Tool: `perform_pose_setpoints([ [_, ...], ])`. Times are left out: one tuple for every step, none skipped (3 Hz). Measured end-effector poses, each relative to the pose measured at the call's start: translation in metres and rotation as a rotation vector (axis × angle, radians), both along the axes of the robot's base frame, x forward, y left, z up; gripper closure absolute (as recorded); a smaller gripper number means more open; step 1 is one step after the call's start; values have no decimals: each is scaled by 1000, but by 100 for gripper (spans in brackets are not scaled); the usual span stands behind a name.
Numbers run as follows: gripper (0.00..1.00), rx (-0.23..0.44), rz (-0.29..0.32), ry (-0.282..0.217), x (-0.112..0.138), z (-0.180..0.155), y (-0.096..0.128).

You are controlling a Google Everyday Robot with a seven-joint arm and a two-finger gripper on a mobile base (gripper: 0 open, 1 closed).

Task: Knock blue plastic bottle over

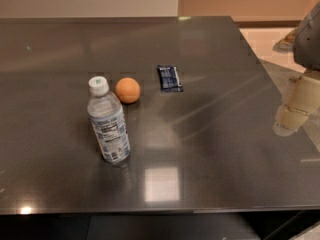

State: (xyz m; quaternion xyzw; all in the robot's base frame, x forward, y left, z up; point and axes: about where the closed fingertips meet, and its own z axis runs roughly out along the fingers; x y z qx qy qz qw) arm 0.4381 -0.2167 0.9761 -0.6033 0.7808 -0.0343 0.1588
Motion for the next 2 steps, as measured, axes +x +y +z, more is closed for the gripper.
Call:
perform_pose_setpoints([
  [0,3,4,-4,2,1,2],
  [0,78,45,-20,20,3,22],
])
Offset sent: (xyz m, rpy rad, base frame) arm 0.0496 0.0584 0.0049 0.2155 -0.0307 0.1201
